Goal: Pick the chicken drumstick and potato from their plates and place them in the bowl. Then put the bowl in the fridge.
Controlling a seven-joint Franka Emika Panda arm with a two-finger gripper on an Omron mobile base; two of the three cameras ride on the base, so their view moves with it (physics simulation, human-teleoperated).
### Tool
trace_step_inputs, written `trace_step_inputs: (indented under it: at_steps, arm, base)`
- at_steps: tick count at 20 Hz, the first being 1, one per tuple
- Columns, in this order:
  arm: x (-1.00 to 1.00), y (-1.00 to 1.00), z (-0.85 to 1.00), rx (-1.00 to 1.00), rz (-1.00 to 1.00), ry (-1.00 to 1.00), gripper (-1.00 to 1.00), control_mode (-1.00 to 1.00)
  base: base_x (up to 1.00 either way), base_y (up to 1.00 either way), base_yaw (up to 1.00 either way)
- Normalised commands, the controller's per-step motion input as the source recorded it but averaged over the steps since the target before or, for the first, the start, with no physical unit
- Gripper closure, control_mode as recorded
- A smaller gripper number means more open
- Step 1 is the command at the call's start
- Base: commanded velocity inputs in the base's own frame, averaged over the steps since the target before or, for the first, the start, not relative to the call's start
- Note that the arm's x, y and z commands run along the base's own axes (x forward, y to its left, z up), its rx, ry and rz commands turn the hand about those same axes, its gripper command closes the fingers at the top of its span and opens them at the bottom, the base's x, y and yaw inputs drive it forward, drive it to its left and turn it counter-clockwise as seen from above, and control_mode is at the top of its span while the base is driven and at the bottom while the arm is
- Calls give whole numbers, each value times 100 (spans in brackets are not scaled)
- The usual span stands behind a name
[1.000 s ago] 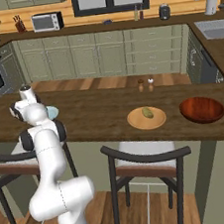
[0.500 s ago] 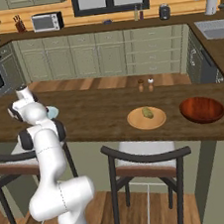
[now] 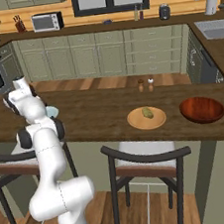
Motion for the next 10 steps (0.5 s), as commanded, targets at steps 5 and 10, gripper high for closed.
trace_step_inputs:
  at_steps: [5, 10]
  arm:
    - [-84, -53, 83, 1, 0, -9, 100, -100]
    - [-99, -100, -3, 0, 0, -9, 100, -100]
  base:
    - [0, 0, 0]
    - [0, 0, 0]
